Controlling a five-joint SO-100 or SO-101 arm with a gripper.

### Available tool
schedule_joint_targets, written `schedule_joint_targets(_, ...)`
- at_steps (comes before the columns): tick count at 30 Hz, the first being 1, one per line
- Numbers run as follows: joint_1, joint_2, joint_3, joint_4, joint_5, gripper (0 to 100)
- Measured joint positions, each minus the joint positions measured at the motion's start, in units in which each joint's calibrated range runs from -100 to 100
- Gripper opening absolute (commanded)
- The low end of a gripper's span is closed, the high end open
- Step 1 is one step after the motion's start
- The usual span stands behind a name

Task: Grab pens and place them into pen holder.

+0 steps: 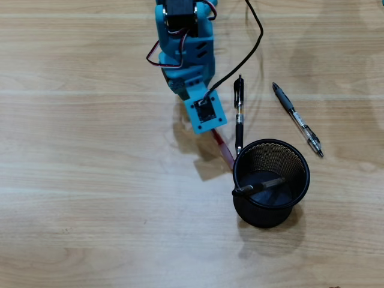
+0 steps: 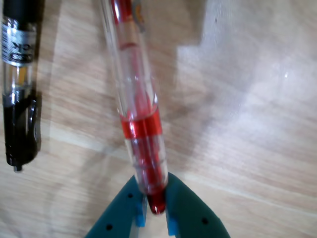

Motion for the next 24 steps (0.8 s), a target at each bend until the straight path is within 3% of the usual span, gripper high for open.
schedule_joint_targets(4,2.3,-2.7,4.8,0.0,0.0,2)
schedule_joint_targets(10,4.5,-5.2,7.0,0.1,0.7,15)
schedule_joint_targets(19,-0.7,-5.1,4.8,-7.9,2.6,16)
schedule_joint_targets(24,-2.0,0.3,0.2,-11.3,2.9,22)
